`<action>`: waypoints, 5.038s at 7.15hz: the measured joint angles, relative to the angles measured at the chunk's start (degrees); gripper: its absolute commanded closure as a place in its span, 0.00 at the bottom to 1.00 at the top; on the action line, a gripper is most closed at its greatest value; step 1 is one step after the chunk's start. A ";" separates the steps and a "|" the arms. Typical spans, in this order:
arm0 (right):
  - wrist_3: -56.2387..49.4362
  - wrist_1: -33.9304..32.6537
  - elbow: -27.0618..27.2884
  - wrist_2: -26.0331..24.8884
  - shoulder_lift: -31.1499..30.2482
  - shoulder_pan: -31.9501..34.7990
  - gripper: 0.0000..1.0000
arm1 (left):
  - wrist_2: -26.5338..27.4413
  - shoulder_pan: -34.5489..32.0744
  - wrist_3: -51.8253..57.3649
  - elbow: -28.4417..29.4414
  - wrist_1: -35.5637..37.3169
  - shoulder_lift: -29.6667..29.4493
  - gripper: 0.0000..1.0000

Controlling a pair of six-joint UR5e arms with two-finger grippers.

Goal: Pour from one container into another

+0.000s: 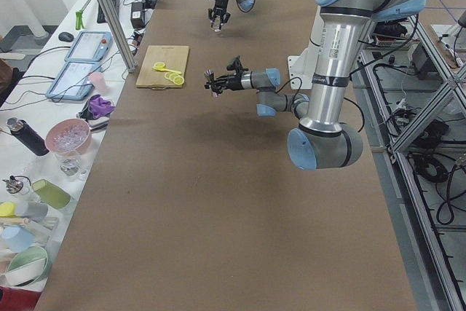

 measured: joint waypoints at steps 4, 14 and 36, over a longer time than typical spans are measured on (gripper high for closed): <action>2.53 -4.59 4.74 8.42 0.15 3.87 1.00 | -12.13 -2.31 2.21 0.88 -1.01 -9.71 1.00; -8.09 -37.76 29.03 -3.10 5.97 -1.63 1.00 | -33.05 -2.04 13.14 4.65 -6.82 -12.88 1.00; -45.73 -84.29 36.22 1.78 19.40 -4.18 1.00 | -28.88 2.80 17.46 16.35 -24.21 -18.17 1.00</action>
